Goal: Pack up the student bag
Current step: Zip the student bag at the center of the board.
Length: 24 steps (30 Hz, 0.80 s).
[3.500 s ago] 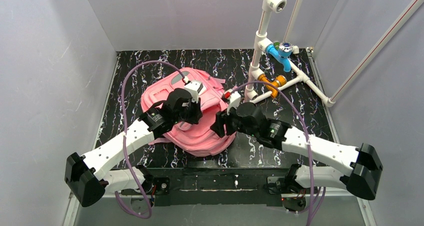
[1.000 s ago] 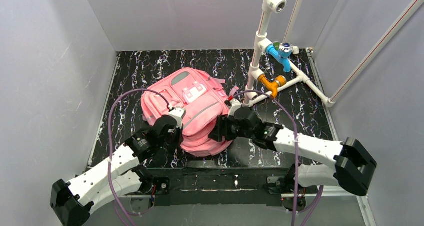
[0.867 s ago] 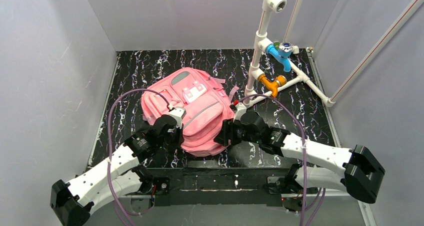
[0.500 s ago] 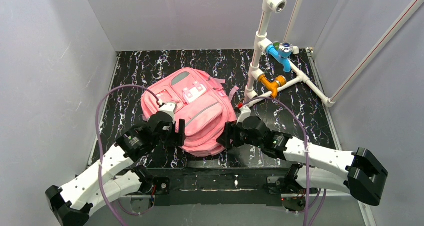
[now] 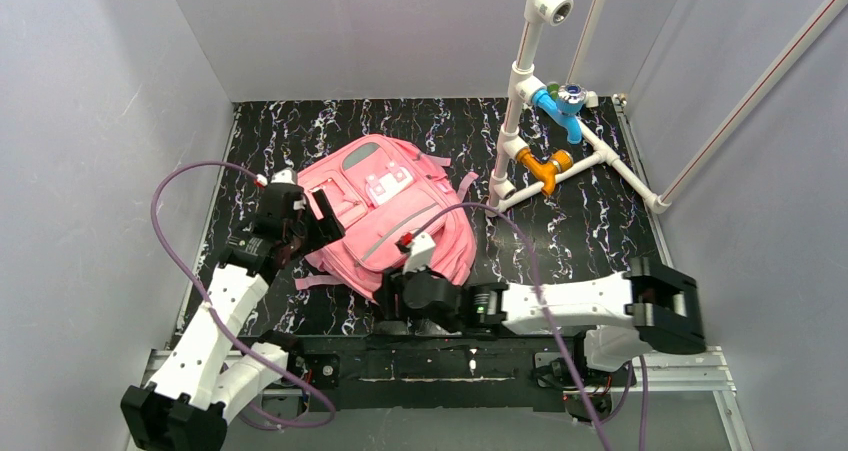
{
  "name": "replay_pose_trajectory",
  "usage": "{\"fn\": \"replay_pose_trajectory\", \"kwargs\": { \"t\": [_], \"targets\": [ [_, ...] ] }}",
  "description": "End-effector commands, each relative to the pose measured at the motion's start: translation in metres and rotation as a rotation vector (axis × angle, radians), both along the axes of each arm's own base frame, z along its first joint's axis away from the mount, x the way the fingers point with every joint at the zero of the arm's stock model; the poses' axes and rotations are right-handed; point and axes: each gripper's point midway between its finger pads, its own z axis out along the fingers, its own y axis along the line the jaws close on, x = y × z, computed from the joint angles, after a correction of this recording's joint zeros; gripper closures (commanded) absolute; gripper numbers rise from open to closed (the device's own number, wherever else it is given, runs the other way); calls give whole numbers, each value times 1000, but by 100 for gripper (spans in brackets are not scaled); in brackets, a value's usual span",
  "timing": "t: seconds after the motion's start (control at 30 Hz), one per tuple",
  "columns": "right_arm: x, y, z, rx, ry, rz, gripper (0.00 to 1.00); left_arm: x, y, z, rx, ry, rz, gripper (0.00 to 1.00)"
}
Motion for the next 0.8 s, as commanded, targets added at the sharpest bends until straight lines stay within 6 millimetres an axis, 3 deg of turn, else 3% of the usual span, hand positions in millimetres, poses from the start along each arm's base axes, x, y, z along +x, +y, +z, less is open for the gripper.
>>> {"fn": "replay_pose_trajectory", "kwargs": {
  "t": [0.0,0.27,0.37,0.53,0.77],
  "targets": [
    [28,26,35,11,-122,-204,42,2,-14,25,-160,-2,-5,20],
    [40,57,2,-159,-158,-356,40,-5,23,35,24,28,78,11],
    [40,63,1,-204,-195,-394,42,-6,30,42,48,5,105,6],
    [48,61,-10,-298,-249,-472,48,-6,33,45,50,-6,132,4],
    [57,53,-21,-418,-342,-523,48,-10,37,35,72,46,153,4]
  ]
}}
